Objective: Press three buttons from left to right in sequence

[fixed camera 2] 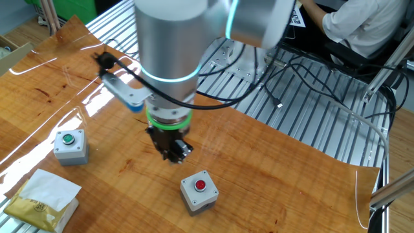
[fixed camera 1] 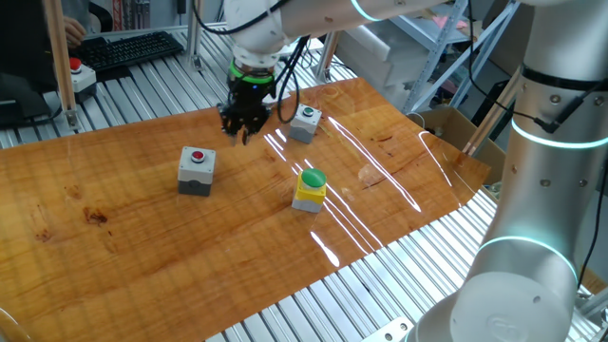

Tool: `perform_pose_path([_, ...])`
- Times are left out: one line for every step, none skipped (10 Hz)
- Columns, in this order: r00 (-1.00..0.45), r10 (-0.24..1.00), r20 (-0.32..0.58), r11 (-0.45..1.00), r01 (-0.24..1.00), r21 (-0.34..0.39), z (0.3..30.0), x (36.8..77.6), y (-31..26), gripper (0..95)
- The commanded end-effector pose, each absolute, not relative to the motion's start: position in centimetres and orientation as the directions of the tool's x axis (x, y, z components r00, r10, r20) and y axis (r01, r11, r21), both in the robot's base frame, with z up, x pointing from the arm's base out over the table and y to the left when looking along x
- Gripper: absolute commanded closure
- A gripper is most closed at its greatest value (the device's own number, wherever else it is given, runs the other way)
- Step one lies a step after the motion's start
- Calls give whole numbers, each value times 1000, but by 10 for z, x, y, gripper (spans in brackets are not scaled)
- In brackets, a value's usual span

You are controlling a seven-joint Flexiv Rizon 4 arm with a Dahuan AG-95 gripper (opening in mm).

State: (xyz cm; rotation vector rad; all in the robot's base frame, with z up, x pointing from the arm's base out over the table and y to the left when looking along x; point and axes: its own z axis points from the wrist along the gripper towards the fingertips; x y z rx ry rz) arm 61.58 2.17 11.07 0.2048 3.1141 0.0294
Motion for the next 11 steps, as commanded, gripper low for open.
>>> perform_pose_path([-1000, 1, -7, 1000, 1, 15, 109, 626, 4, 950])
perform_pose_path([-1000, -23, 8, 1000, -23, 12, 109, 626, 4, 950])
perform_pose_path([-999, -34, 20, 999, -34, 21, 109, 626, 4, 950])
perform_pose_path([-999, -45, 17, 999, -44, 17, 109, 626, 4, 950])
perform_pose_path([-998, -55, 18, 998, -55, 12, 109, 626, 4, 950])
perform_pose_path([-996, -79, 29, 997, -79, 14, 109, 626, 4, 950])
perform_pose_path([-996, -86, 33, 996, -85, 15, 109, 626, 4, 950])
perform_pose_path([-994, -102, 33, 995, -102, 12, 109, 626, 4, 950])
perform_pose_path([-994, -104, 32, 995, -104, 12, 109, 626, 4, 950])
perform_pose_path([-994, -101, 31, 995, -101, 9, 109, 626, 4, 950])
perform_pose_path([-994, -99, 35, 995, -99, 4, 109, 626, 4, 950])
